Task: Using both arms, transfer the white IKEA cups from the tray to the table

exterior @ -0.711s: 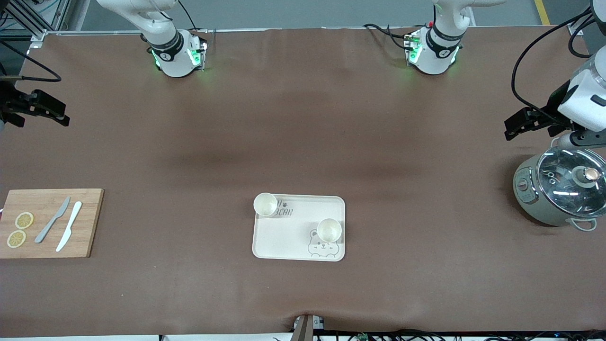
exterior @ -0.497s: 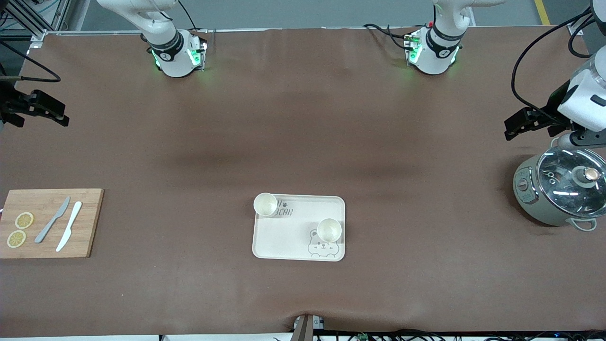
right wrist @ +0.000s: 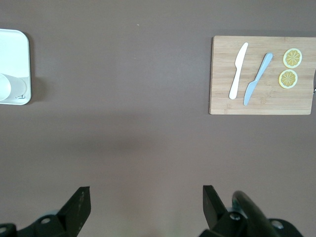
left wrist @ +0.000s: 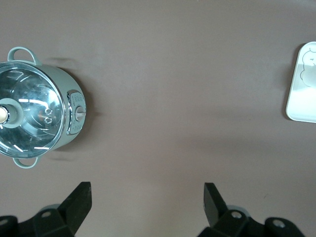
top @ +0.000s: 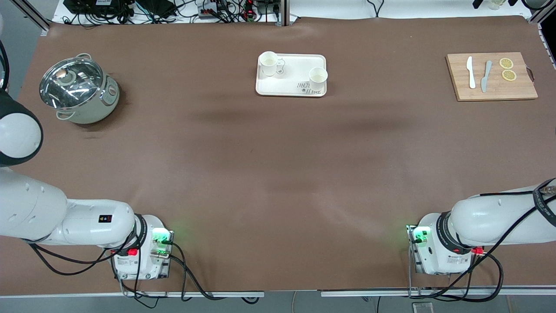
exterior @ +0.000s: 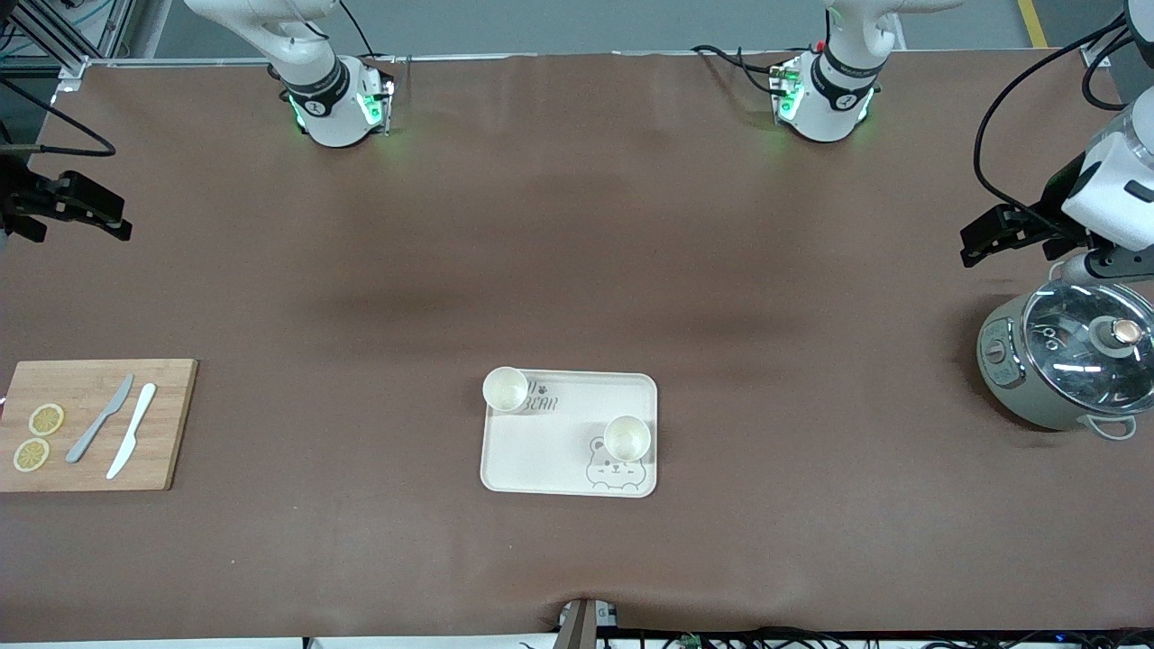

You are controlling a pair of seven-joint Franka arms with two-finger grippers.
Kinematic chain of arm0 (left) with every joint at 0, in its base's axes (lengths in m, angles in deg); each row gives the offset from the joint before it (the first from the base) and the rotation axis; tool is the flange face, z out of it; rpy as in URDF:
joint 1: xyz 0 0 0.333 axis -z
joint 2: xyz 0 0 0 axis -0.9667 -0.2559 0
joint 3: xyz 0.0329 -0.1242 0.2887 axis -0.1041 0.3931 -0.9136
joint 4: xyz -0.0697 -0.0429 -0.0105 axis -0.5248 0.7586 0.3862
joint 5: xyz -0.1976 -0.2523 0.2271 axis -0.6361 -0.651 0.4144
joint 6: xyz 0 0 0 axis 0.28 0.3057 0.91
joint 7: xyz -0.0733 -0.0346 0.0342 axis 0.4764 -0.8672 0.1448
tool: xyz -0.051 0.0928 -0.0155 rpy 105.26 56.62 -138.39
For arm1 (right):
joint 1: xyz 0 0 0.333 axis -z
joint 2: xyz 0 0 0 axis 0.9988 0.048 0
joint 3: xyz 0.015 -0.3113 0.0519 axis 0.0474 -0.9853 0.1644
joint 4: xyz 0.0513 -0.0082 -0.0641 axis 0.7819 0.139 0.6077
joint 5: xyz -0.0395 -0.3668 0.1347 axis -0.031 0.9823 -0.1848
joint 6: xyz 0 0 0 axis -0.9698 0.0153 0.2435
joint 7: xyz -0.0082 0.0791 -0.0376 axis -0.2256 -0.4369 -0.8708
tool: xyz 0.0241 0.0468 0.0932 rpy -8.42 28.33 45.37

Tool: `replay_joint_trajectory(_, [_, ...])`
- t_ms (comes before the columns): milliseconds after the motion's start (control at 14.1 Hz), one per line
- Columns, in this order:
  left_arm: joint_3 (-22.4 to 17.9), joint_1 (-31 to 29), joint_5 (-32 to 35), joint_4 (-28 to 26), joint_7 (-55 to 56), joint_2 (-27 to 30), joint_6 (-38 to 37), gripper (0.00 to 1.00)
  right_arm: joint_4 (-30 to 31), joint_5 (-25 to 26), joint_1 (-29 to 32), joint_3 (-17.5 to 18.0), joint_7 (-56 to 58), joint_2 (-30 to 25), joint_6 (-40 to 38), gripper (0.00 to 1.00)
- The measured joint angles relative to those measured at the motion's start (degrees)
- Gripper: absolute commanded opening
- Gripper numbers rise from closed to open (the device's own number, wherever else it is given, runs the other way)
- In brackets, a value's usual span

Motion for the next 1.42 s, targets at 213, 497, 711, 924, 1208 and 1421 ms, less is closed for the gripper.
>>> replay_joint_trajectory(213, [0.00, -0.04, 0.00, -0.24, 0.00, -3.76, -0.69, 1.00, 0.01, 0.00, 0.00, 0.00, 0.00, 0.04, 0.00, 1.00])
replay_joint_trajectory(497, [-0.05, -0.11, 0.00, 0.02, -0.03, -7.50, -0.69, 1.00, 0.04, 0.00, 0.00, 0.02, 0.00, 0.64, -0.01, 1.00])
replay_joint_trajectory(711, [0.06, 0.65, 0.00, 0.54, -0.01, -10.68, 1.57, 1.00, 0.01, 0.00, 0.00, -0.01, 0.00, 0.91, 0.08, 1.00])
replay_joint_trajectory(924, [0.10, 2.49, 0.00, 3.76, 0.42, -16.56, 4.87, 1.00, -0.07, 0.00, 0.00, -0.02, 0.01, 0.91, -0.04, 1.00])
replay_joint_trajectory(1208, [0.25, 5.73, 0.00, 7.34, 7.08, -23.09, 10.00, 1.00, -0.07, 0.05, 0.05, -0.12, 0.00, 1.14, -0.29, 1.00])
replay_joint_trajectory(1421, [0.47, 10.55, 0.00, 8.71, 17.66, -26.16, 15.87, 1.00, -0.07, 0.05, 0.10, -0.17, 0.00, 1.58, 0.03, 1.00])
